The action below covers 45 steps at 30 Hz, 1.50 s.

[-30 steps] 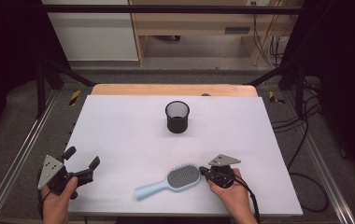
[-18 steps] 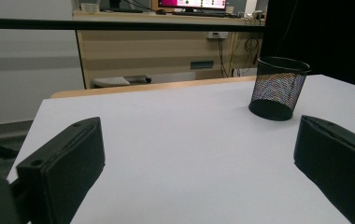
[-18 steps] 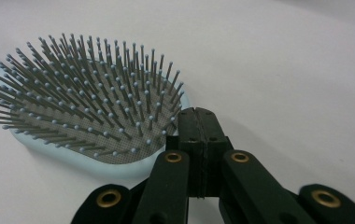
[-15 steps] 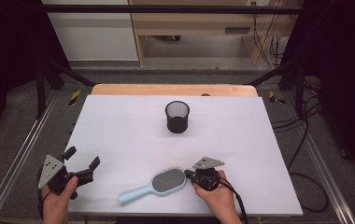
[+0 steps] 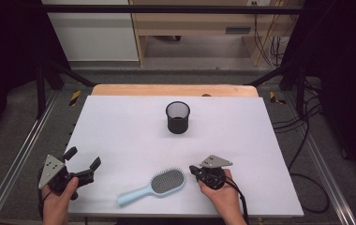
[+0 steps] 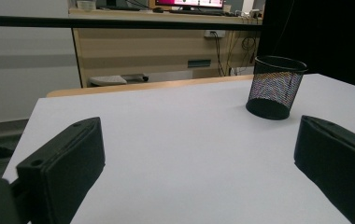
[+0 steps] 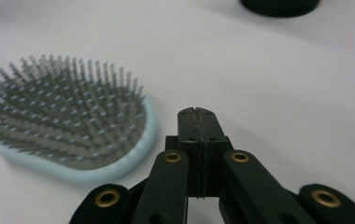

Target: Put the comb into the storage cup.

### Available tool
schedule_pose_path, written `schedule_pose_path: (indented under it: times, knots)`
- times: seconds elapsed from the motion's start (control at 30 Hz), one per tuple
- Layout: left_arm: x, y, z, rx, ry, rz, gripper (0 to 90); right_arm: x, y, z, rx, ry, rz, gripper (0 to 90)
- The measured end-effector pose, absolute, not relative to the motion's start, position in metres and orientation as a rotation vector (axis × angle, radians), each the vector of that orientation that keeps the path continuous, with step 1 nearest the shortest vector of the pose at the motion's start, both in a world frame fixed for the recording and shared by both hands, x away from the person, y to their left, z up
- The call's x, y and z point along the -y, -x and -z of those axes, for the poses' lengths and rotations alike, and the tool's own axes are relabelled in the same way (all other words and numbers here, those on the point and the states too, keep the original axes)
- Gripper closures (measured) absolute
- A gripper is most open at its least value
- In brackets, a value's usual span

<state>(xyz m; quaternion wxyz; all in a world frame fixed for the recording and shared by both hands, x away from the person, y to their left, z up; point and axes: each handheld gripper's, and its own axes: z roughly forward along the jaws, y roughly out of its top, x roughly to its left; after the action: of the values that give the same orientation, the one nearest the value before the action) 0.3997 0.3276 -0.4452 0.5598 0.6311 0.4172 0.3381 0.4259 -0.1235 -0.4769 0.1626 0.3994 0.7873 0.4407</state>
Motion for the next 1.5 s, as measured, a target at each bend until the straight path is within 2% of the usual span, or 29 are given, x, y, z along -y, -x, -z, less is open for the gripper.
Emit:
schedule_pose_path:
  times: [0.1, 0.13, 0.17, 0.2, 0.23, 0.27, 0.3, 0.33, 0.37, 0.4, 0.5, 0.53, 0.73, 0.83, 0.93, 1.5]
  knots:
    - [-0.328, -0.399, 0.445, -0.982, -1.483, -0.803, 2.0, 0.132, -0.428, 0.473, -2.190, -1.146, -1.273, 88.1]
    - [-0.328, -0.399, 0.445, -0.978, -1.479, -0.795, 1.9, 0.145, -0.429, 0.468, -2.112, -1.168, -1.313, 75.3]
    - [-0.328, -0.398, 0.444, -0.975, -1.471, -0.795, 1.9, 0.145, -0.429, 0.468, -2.112, -1.168, -1.313, 75.3]
    - [-0.329, -0.397, 0.443, -0.971, -1.460, -0.797, 1.8, 0.157, -0.431, 0.462, -2.031, -1.216, -1.325, 62.8]
    - [-0.329, -0.397, 0.443, -0.971, -1.460, -0.797, 1.7, 0.157, -0.431, 0.462, -2.031, -1.216, -1.325, 62.8]
    - [-0.329, -0.396, 0.442, -0.970, -1.457, -0.796, 1.7, 0.169, -0.431, 0.456, -1.989, -1.230, -1.364, 55.4]
    - [-0.329, -0.396, 0.442, -0.970, -1.457, -0.796, 1.7, 0.169, -0.431, 0.456, -1.989, -1.230, -1.364, 55.4]
    - [-0.328, -0.395, 0.441, -0.972, -1.453, -0.788, 1.6, 0.181, -0.430, 0.450, -1.954, -1.215, -1.368, 45.5]
    - [-0.328, -0.395, 0.441, -0.972, -1.453, -0.788, 1.6, 0.181, -0.430, 0.450, -1.954, -1.215, -1.368, 45.5]
    - [-0.328, -0.395, 0.441, -0.970, -1.453, -0.782, 1.6, 0.194, -0.428, 0.445, -1.912, -1.181, -1.371, 34.1]
    - [-0.325, -0.393, 0.437, -0.959, -1.457, -0.764, 1.5, 0.207, -0.425, 0.443, -1.873, -1.149, -1.371, 27.6]
    - [-0.322, -0.391, 0.435, -0.954, -1.464, -0.759, 1.3, 0.222, -0.420, 0.443, -1.806, -1.109, -1.360, 17.5]
    - [-0.306, -0.389, 0.422, -0.906, -1.509, -0.738, 1.1, 0.250, -0.409, 0.452, -1.683, -1.112, -1.338, 9.0]
    - [-0.299, -0.388, 0.416, -0.881, -1.522, -0.724, 1.1, 0.255, -0.408, 0.452, -1.663, -1.117, -1.344, 8.1]
    - [-0.281, -0.388, 0.408, -0.824, -1.596, -0.706, 1.1, 0.261, -0.409, 0.453, -1.652, -1.132, -1.322, 4.7]
    - [-0.226, -0.395, 0.398, -0.717, -1.796, -0.565, 1.4, 0.263, -0.405, 0.455, -1.659, -1.087, -1.321, 3.5]
